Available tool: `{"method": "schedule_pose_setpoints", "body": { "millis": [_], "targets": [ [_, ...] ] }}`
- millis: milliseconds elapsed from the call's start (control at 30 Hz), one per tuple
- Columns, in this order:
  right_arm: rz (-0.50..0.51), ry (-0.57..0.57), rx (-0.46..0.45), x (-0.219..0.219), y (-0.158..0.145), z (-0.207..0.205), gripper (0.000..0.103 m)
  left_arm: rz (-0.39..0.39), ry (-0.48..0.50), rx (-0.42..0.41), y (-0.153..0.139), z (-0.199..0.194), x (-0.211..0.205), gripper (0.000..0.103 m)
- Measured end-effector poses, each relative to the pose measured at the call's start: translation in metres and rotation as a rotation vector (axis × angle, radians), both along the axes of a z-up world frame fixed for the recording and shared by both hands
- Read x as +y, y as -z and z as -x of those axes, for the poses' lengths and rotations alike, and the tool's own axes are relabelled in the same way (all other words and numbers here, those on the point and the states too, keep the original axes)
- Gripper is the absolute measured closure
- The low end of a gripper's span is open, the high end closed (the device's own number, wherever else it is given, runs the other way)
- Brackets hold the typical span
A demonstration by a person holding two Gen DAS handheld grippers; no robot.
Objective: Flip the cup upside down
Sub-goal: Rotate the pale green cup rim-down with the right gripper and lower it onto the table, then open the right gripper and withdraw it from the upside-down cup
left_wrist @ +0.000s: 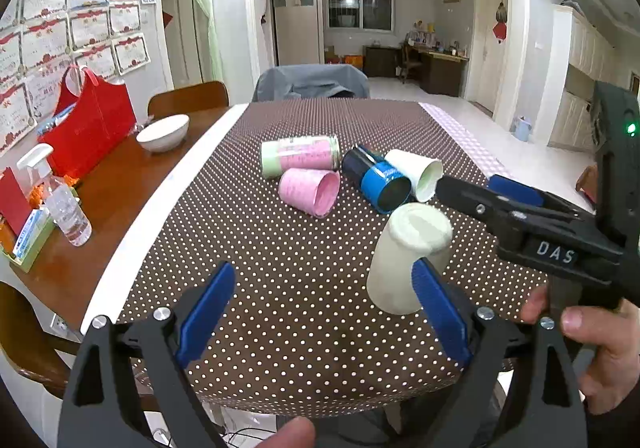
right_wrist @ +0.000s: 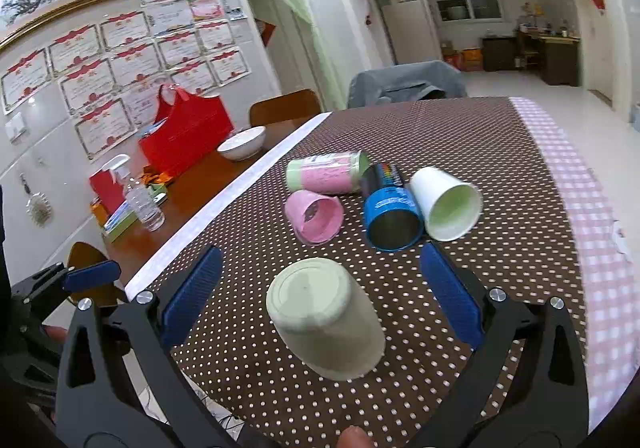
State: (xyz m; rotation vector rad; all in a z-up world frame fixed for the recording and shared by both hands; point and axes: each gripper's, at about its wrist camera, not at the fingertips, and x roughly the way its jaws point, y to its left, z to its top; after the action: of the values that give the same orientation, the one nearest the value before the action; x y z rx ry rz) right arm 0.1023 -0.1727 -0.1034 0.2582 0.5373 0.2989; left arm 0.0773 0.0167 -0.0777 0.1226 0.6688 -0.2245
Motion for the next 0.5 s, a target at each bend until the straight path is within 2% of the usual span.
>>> {"method": "schedule_pose_setpoints", "body": {
  "millis": [100,500],
  "targets": [
    [0.004,0.045,0.023,-0.005,-0.008,0.009,0.006,-0.019,-0.011,-0.037,-0.009,0.008,-0.005,0.014],
    [0.024,0.136,0.021,-0.017,-0.040,0.057,0.006,-0.037,-0.052,-0.124,-0.034,0.036,-0.016,0.014]
  ]
}}
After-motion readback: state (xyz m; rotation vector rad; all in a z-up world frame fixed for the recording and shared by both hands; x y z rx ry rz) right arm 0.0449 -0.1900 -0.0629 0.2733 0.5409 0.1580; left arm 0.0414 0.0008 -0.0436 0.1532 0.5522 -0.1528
